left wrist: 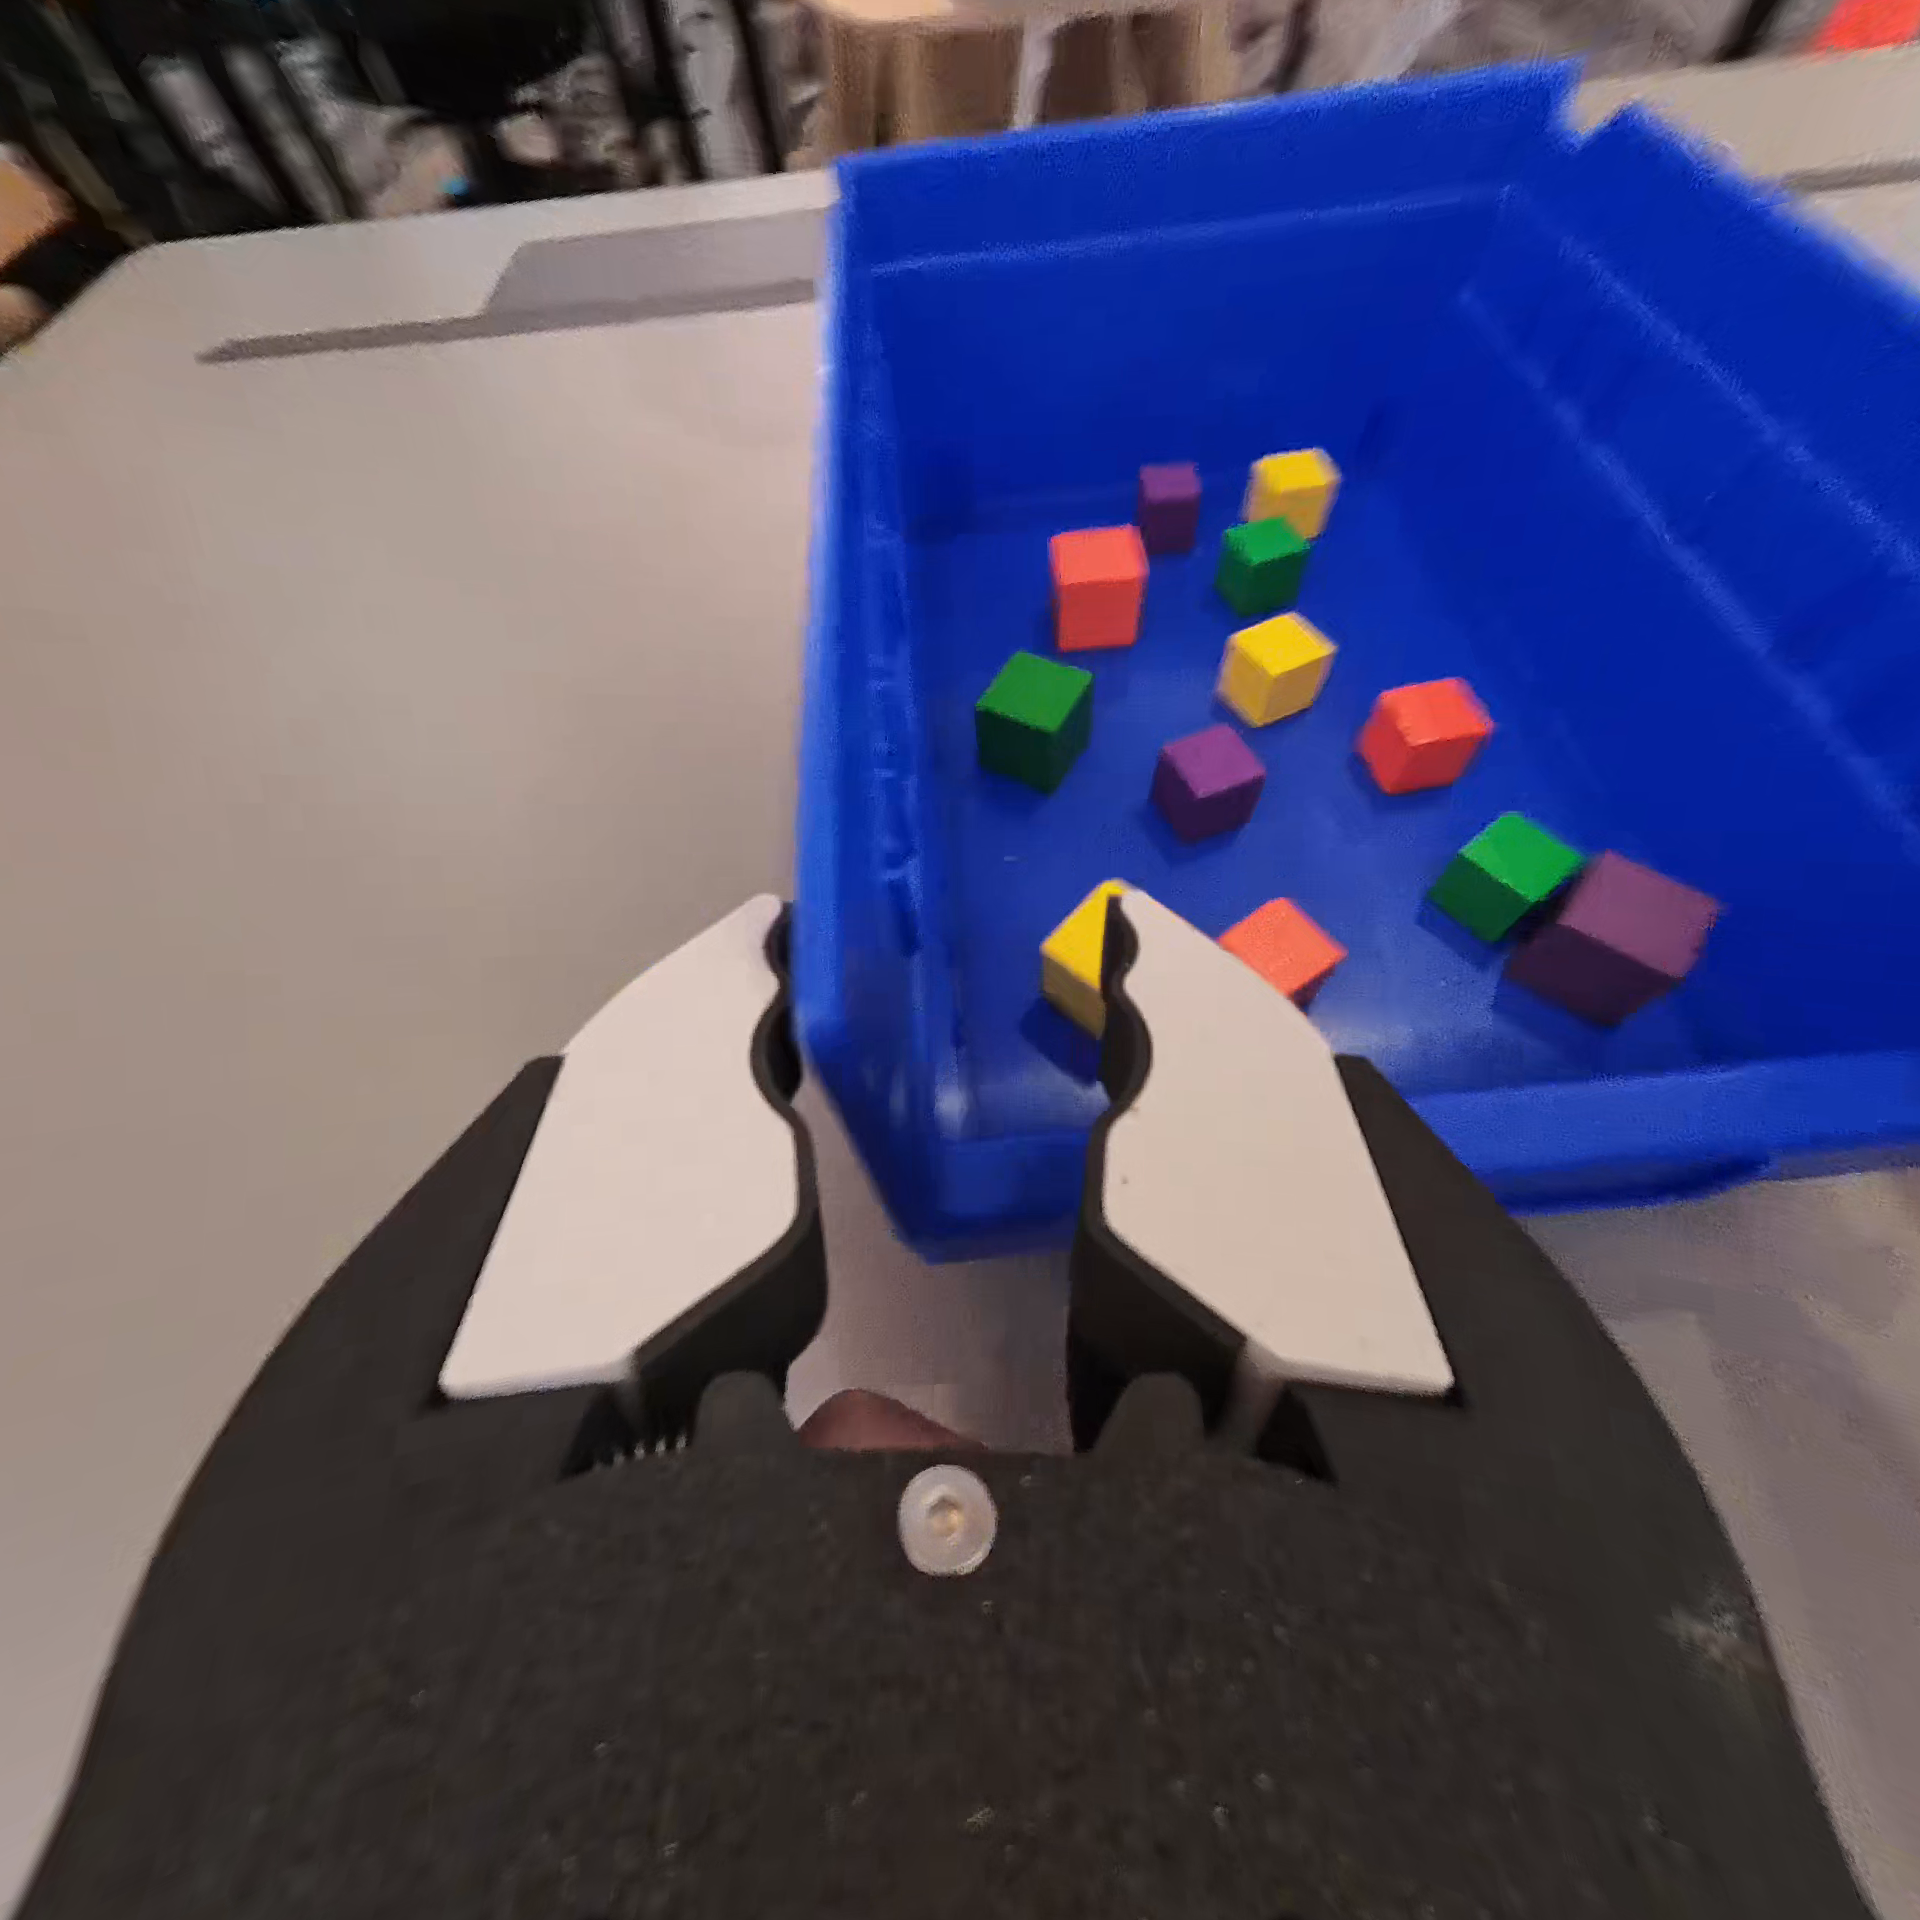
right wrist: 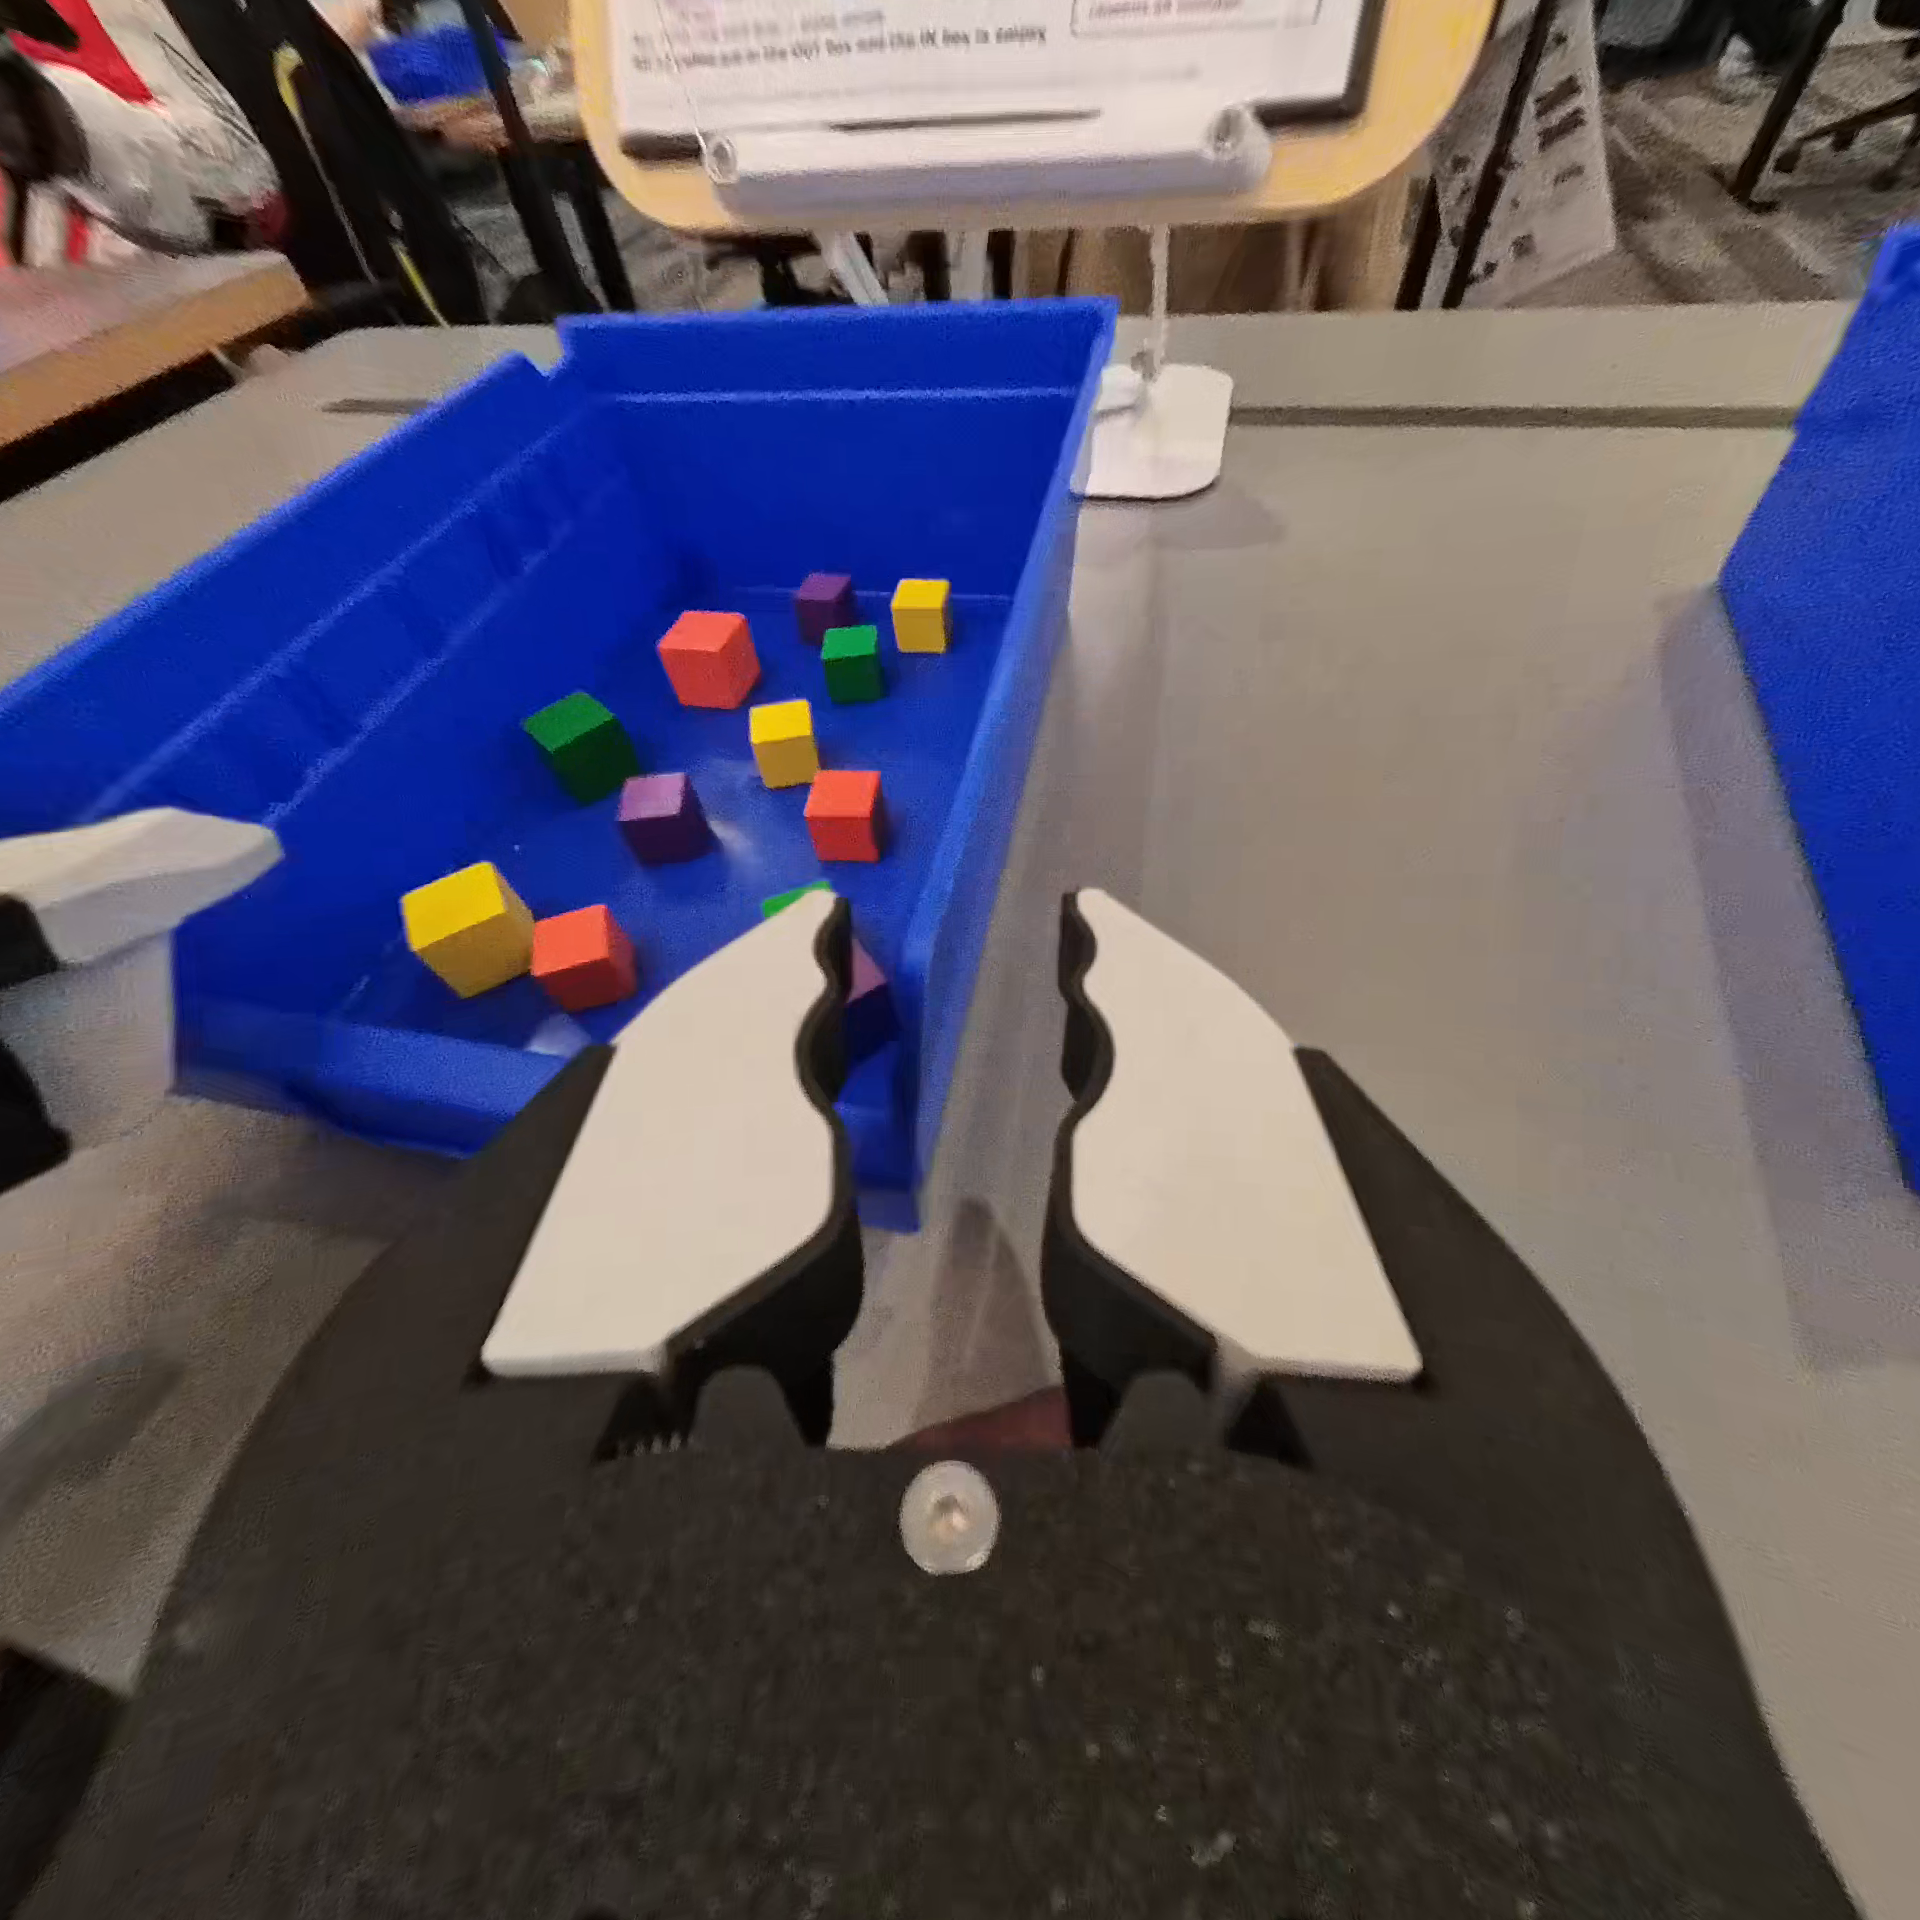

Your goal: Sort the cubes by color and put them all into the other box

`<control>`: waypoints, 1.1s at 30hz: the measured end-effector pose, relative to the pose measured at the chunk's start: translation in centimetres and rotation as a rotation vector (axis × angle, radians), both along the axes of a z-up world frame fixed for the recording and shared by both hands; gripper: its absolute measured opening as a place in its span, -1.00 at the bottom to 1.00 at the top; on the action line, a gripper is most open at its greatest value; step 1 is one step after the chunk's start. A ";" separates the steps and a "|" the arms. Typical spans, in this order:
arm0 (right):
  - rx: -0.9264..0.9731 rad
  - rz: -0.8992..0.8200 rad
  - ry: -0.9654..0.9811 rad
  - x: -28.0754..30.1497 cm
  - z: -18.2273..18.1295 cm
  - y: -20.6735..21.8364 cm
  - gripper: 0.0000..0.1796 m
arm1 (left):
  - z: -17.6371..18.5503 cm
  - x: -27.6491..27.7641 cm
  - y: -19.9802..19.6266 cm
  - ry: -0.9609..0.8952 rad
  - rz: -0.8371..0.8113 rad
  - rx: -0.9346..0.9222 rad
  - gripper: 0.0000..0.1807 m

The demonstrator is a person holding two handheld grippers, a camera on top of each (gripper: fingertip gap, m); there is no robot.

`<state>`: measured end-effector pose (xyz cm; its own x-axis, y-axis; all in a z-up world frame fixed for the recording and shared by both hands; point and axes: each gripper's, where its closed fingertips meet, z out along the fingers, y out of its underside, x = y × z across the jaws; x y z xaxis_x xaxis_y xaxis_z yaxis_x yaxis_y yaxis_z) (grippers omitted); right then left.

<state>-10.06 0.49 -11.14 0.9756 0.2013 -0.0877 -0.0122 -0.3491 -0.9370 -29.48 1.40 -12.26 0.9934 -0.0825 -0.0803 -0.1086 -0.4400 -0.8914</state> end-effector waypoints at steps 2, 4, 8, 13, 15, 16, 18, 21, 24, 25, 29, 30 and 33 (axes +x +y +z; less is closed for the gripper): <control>-0.013 -0.035 -0.065 0.1 -0.8 0.8 -0.62 | 0.0 0.6 0.6 -0.060 -0.005 0.024 -0.49; -0.041 -0.041 -0.104 -0.5 -1.7 1.3 -0.79 | 0.1 0.4 1.0 -0.075 0.020 0.017 -0.80; -0.054 -0.090 -0.019 -0.3 -1.5 2.1 -0.96 | 0.4 -1.0 1.2 -0.089 0.031 -0.002 -0.97; 0.013 -0.080 0.032 -5.7 0.2 2.2 -0.97 | 3.2 -6.5 0.9 -0.043 0.113 0.052 -0.97; 0.050 -0.065 0.047 -9.1 1.8 2.5 -0.97 | 5.0 -9.9 1.1 -0.028 0.120 0.069 -0.97; 0.063 -0.056 0.055 -11.0 2.5 2.6 -0.97 | 5.8 -11.8 1.4 -0.034 0.116 0.079 -0.98; 0.092 -0.038 0.065 -15.0 3.6 3.0 -0.96 | 6.8 -15.7 2.1 -0.060 0.114 0.090 -0.98; 0.098 -0.022 0.069 -21.0 4.2 3.7 -0.95 | 7.4 -21.4 2.7 -0.024 0.117 0.089 -0.98; 0.062 0.001 0.063 -25.6 3.4 4.2 -0.95 | 7.4 -25.8 3.1 0.012 0.123 0.091 -0.98; 0.053 0.007 0.063 -26.8 3.0 4.5 -0.95 | 7.1 -26.9 3.3 0.018 0.118 0.088 -0.98; -0.005 0.011 0.034 -29.3 0.9 5.5 -0.95 | 4.5 -28.9 4.8 0.022 0.082 0.054 -0.97; -0.017 0.010 0.029 -29.5 0.3 5.8 -0.95 | 3.7 -29.0 5.2 0.018 0.080 0.041 -0.97; -0.059 0.009 -0.005 -29.3 -1.4 6.8 -0.95 | 0.8 -29.2 6.4 -0.006 0.087 -0.009 -0.95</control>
